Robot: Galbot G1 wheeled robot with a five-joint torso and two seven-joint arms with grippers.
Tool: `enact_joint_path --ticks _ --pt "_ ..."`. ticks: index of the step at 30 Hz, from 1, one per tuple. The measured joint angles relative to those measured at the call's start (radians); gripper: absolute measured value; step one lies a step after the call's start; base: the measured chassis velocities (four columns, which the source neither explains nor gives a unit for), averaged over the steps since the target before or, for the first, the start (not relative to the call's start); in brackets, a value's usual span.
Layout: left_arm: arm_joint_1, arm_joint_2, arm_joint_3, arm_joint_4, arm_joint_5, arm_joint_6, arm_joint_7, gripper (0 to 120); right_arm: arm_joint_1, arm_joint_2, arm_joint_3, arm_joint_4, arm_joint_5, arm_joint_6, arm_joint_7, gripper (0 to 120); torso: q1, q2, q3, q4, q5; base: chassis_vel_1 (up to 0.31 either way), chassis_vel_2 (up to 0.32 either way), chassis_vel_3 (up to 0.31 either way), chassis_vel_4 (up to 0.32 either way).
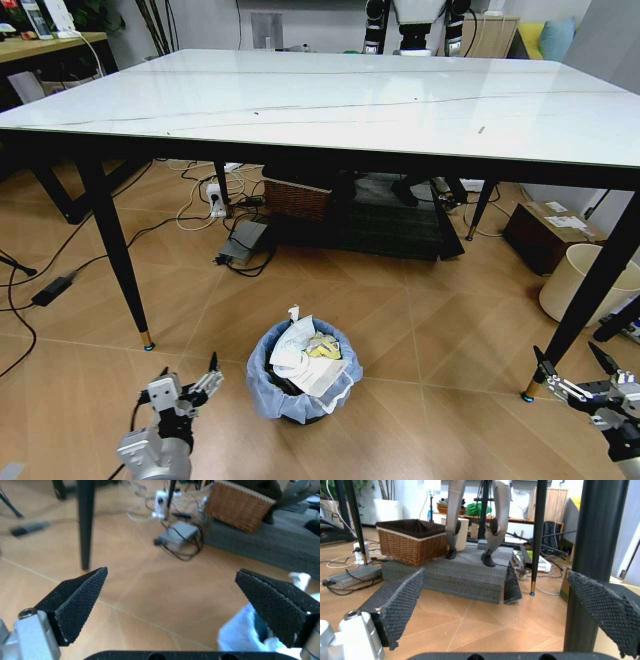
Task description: Pick up the trash bin and place the trash from the table into it.
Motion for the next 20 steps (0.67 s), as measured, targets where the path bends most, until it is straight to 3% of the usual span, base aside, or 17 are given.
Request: enact_joint_path --ticks 12,20 --pt "0.068 -0.001 -0.064 -0.086 0.08 -0.052 -0.031 100 0.0 0.0 0.0 0.0 0.0 0.0 0.0 100 0.0 0.0 0.0 -0.0002 -0.0001 0.0 0.0 0.0 0.0" --pt "0.083 -0.004 -0.074 -0.083 0.106 -0.088 -0.035 100 0.0 0.0 0.0 0.0 0.0 0.0 0.0 100 0.0 0.0 0.0 -0.0001 0.0 0.0 0.0 0.0 0.0"
